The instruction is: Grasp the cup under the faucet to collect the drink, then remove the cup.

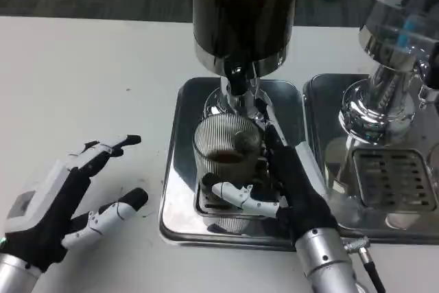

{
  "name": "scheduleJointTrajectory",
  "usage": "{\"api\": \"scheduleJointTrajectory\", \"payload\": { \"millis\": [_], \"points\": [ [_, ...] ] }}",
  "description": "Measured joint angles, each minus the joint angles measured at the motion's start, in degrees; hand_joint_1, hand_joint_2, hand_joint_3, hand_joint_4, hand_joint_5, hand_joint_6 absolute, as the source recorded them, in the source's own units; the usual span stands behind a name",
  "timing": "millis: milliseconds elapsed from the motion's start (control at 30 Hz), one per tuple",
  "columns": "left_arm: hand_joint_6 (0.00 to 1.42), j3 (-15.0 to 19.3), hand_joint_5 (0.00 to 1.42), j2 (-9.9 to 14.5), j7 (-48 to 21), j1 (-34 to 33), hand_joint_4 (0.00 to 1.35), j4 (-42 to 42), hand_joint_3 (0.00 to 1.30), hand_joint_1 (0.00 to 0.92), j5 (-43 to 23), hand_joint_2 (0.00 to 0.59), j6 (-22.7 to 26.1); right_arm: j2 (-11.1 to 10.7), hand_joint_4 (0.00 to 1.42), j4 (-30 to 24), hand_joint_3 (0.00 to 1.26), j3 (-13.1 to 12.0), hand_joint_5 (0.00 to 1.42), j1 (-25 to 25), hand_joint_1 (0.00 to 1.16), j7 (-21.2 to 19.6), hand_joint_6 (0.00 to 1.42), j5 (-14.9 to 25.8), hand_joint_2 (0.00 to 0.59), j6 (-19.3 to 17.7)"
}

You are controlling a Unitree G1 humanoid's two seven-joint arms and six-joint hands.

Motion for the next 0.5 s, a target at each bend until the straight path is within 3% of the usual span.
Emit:
{"api": "scheduleJointTrajectory", "payload": {
  "millis": [500],
  "points": [
    [0.10, 0.02, 0.25, 0.10, -0.03, 0.31, 0.19, -0.20, 0.25, 0.000, -0.04, 0.158, 0.03, 0.52, 0.47, 0.65, 0.19, -0.12, 0.61, -0.11, 0.99, -3.77, 0.79, -0.52, 0.217, 0.00]
  ]
}}
